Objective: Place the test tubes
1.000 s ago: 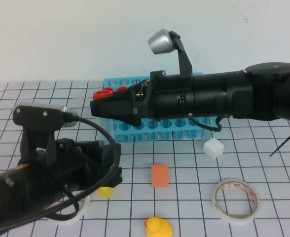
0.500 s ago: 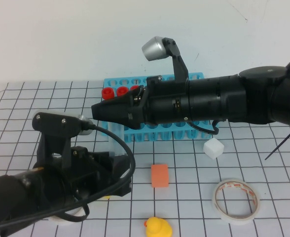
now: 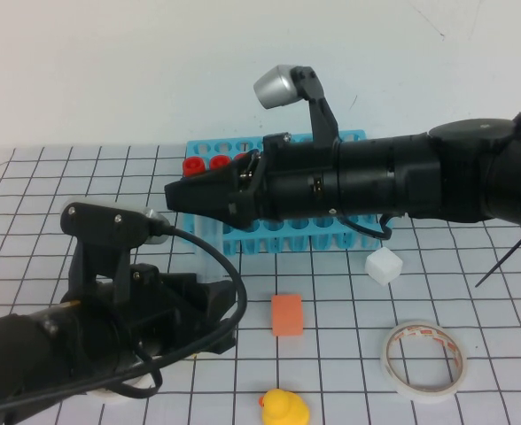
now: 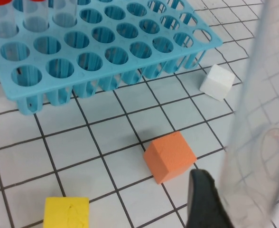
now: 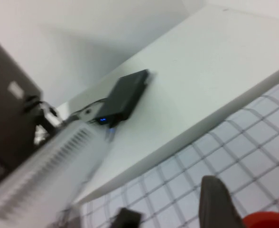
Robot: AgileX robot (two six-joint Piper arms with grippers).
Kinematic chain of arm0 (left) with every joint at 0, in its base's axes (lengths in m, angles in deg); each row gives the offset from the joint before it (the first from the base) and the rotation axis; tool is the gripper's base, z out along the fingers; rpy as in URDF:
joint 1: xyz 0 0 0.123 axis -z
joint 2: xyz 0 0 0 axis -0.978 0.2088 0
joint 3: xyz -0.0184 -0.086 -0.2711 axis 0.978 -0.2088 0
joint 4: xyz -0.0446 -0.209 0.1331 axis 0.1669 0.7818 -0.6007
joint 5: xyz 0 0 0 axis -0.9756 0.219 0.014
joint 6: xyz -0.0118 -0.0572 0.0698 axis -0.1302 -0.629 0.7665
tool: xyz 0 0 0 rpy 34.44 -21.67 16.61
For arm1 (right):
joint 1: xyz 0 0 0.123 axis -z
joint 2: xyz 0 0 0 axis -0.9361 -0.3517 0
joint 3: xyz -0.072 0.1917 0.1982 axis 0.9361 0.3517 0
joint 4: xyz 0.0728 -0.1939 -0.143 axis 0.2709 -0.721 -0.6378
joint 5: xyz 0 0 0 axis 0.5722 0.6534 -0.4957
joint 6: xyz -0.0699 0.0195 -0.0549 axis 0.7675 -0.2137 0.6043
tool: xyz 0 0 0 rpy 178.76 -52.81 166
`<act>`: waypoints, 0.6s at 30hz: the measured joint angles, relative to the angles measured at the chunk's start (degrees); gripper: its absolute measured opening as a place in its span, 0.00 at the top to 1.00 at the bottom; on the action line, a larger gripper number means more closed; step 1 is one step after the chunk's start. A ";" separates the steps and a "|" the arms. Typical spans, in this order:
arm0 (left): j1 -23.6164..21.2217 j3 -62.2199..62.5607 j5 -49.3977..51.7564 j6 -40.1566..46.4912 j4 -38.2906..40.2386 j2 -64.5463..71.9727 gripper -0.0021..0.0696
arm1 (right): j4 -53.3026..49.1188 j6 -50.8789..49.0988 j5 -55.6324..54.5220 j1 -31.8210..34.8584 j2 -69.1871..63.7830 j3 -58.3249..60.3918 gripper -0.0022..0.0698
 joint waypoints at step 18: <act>0.00 -3.27 -7.80 22.80 0.39 -17.45 0.90 | 0.73 19.51 -16.43 0.00 2.26 0.00 0.60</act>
